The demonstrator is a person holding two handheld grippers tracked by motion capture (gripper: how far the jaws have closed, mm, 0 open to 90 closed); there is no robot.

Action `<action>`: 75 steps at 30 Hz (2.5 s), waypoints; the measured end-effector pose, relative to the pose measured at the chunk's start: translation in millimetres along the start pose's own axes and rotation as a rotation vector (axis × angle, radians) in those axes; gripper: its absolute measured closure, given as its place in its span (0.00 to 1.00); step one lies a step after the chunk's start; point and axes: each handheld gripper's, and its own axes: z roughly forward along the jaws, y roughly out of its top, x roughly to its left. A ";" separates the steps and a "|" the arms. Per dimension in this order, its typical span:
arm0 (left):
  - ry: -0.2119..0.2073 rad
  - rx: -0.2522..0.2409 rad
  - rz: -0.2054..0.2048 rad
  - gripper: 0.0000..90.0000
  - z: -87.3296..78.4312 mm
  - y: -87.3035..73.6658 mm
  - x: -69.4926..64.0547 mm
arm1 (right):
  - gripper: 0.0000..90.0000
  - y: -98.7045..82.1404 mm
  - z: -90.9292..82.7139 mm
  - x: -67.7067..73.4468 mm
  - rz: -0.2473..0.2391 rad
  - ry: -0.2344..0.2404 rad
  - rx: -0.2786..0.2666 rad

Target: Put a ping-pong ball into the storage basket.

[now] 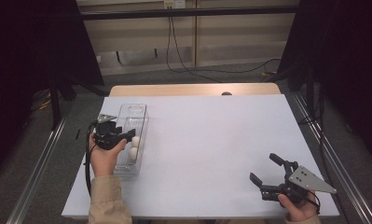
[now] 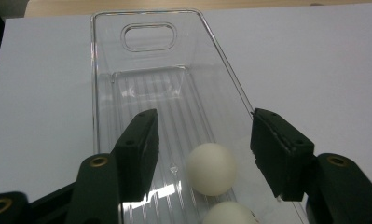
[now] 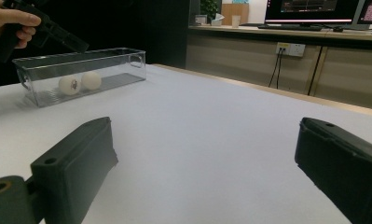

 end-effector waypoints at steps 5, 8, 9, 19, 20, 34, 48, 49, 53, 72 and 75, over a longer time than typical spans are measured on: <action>0.002 -0.020 -0.016 0.39 -3.8 0.2 0.4 | 0.04 -0.1 0.2 1.0 0.001 0.003 0.002; -0.006 -0.028 -0.021 0.35 -6.2 0.2 0.9 | 0.04 -0.1 0.0 0.3 0.002 0.002 0.000; -0.010 -0.031 -0.017 0.34 -7.1 0.3 1.0 | 0.04 -0.1 -0.2 -0.3 0.000 0.003 -0.002; -0.025 -0.075 -0.024 0.23 -11.9 -2.5 -2.6 | 0.04 0.0 0.4 0.5 0.003 0.003 -0.002; -0.032 -0.081 -0.029 0.21 -12.2 -2.9 -2.9 | 0.04 -0.3 0.5 0.6 0.004 0.004 0.001; -0.075 -0.129 0.022 0.09 -17.2 -8.0 -16.7 | 0.04 0.0 -1.0 0.9 0.009 -0.001 -0.002; -0.118 -0.201 0.040 0.04 -29.8 -24.9 -15.4 | 0.04 0.3 -1.7 0.2 0.005 -0.008 -0.005; -0.120 -0.202 0.040 0.04 -30.6 -25.8 -16.0 | 0.04 0.3 -1.7 0.1 0.005 -0.009 -0.004; -0.141 -0.216 0.053 0.04 -31.9 -29.5 -17.7 | 0.04 0.3 -1.7 0.1 0.010 -0.012 -0.005; -0.146 -0.264 0.060 0.03 -36.8 -50.7 -13.1 | 0.04 0.1 -1.8 -0.8 0.010 -0.015 -0.005; -0.155 -0.267 0.049 0.03 -38.0 -54.5 -11.1 | 0.04 0.1 -1.8 -1.0 0.009 -0.015 -0.005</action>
